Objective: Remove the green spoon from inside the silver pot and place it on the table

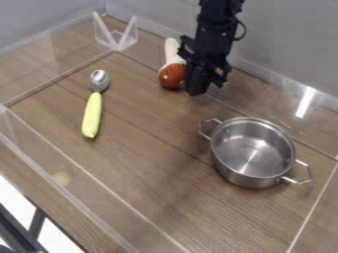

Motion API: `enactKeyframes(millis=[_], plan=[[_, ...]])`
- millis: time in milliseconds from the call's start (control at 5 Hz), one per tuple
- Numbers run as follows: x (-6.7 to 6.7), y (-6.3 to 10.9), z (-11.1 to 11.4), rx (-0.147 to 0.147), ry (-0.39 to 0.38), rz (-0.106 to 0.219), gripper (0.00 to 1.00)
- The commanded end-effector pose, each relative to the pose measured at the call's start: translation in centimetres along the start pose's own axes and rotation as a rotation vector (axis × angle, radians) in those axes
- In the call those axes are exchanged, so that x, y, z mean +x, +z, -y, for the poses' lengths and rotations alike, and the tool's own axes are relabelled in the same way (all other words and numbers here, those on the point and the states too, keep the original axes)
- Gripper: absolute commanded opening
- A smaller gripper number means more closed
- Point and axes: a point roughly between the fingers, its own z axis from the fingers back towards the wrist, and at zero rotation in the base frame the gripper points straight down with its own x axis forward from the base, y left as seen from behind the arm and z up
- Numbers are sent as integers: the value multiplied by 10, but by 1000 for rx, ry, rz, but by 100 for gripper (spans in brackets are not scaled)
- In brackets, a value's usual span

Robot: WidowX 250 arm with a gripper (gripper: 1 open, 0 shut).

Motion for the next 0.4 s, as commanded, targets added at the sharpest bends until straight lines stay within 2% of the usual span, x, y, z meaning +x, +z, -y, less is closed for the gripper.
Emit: enactKeyframes(millis=[0,200], plan=[[5,39,1,48,-15,62,0],[-4,52,4,47,91,59,0]])
